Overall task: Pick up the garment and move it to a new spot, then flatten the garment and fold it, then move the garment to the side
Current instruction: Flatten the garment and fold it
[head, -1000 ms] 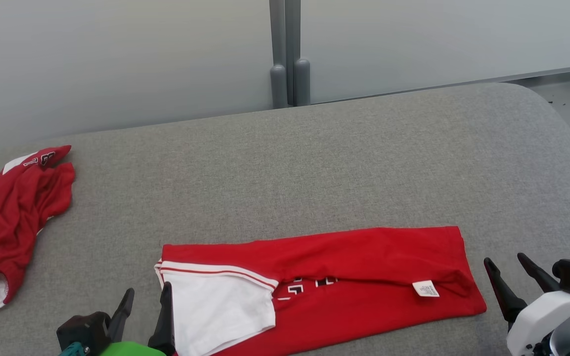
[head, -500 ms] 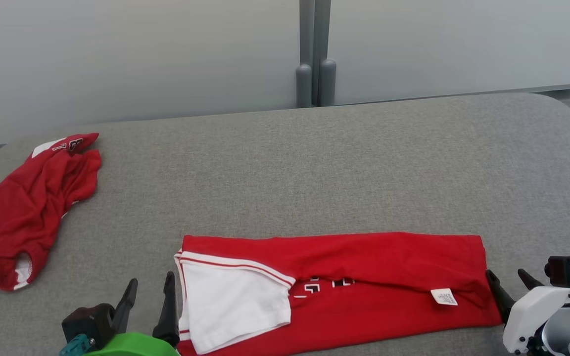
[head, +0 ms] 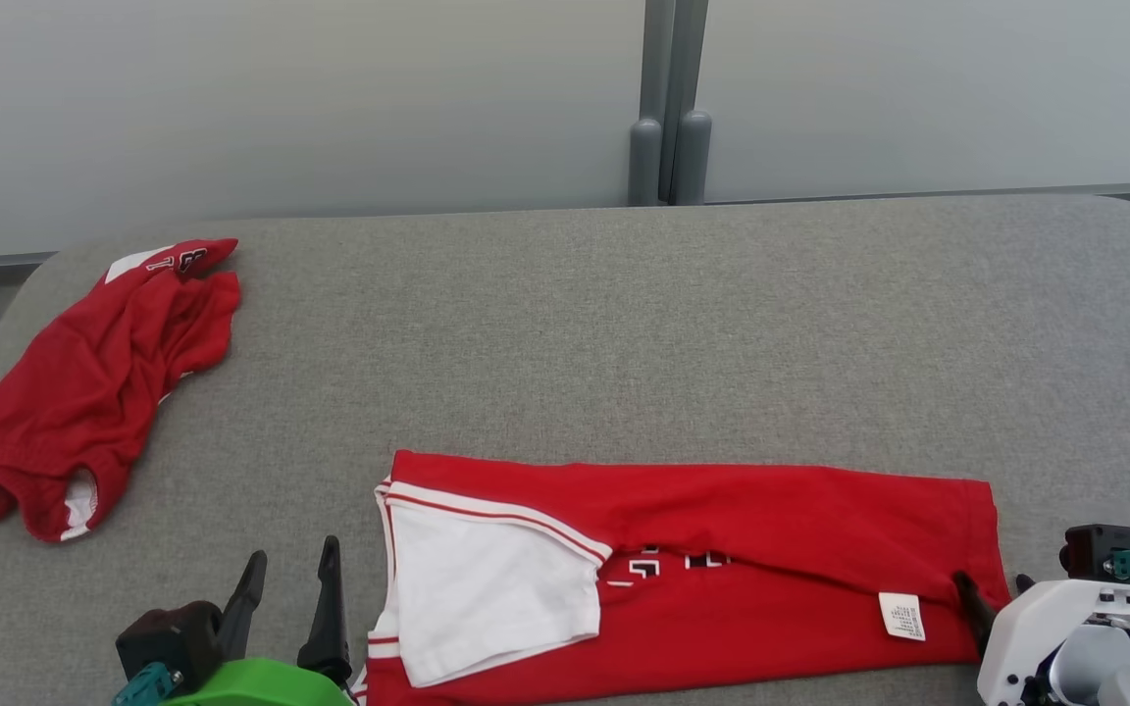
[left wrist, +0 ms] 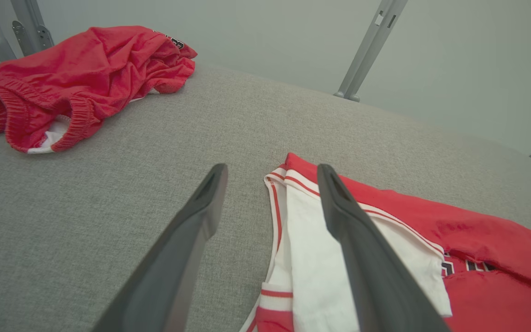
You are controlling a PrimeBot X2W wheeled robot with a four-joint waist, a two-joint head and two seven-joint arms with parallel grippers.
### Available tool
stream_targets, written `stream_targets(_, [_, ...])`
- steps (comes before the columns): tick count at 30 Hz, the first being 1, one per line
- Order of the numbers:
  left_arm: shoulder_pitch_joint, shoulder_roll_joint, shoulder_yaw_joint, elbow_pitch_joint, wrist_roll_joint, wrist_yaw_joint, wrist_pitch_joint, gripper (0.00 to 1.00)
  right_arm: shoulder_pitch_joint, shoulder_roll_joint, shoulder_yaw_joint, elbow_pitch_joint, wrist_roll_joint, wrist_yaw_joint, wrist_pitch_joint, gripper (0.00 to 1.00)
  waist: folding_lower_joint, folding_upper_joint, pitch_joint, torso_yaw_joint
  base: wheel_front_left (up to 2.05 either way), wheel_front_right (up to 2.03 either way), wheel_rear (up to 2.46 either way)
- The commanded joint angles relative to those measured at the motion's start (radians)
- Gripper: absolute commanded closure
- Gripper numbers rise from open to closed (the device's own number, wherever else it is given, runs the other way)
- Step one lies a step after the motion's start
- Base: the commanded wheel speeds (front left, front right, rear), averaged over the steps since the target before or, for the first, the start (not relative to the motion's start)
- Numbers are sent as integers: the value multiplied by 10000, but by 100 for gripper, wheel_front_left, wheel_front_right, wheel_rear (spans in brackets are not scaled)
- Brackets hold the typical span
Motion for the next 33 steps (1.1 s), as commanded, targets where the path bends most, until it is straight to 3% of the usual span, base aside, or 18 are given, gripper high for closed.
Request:
stream_targets(1, [-13,24,34,-11,-68,50,-64,0,-148,95,-15,130,-99,1,2,0,0,47,15,21,0,0,0])
stream_targets(6, [17,32,65,20,-104,64,-94,0,-300,331,111,477,-194,1,185,0,0,47,49,8,0,0,0])
stream_targets(7, [17,33,67,25,-108,71,-99,0,-337,377,149,526,-230,2,199,19,0,47,54,1,0,0,0])
stream_targets(8, [14,32,66,30,-108,73,-97,0,-367,425,170,559,-257,2,195,51,0,47,59,-5,0,0,0])
stream_targets(11, [3,24,59,44,-124,90,-108,0,-482,511,160,636,-322,2,194,85,0,47,56,-24,0,0,0])
stream_targets(13, [8,19,54,54,-137,103,-115,0,-550,549,34,658,-274,2,150,100,0,47,53,-44,0,0,0])
stream_targets(21, [111,64,113,99,-196,134,-180,0,-770,594,-411,529,537,-3,302,100,0,47,42,-232,0,0,0])
stream_targets(33, [107,37,48,37,-198,138,-248,0,-742,-687,-891,-272,889,-7,677,100,0,47,-3,-870,0,0,0])
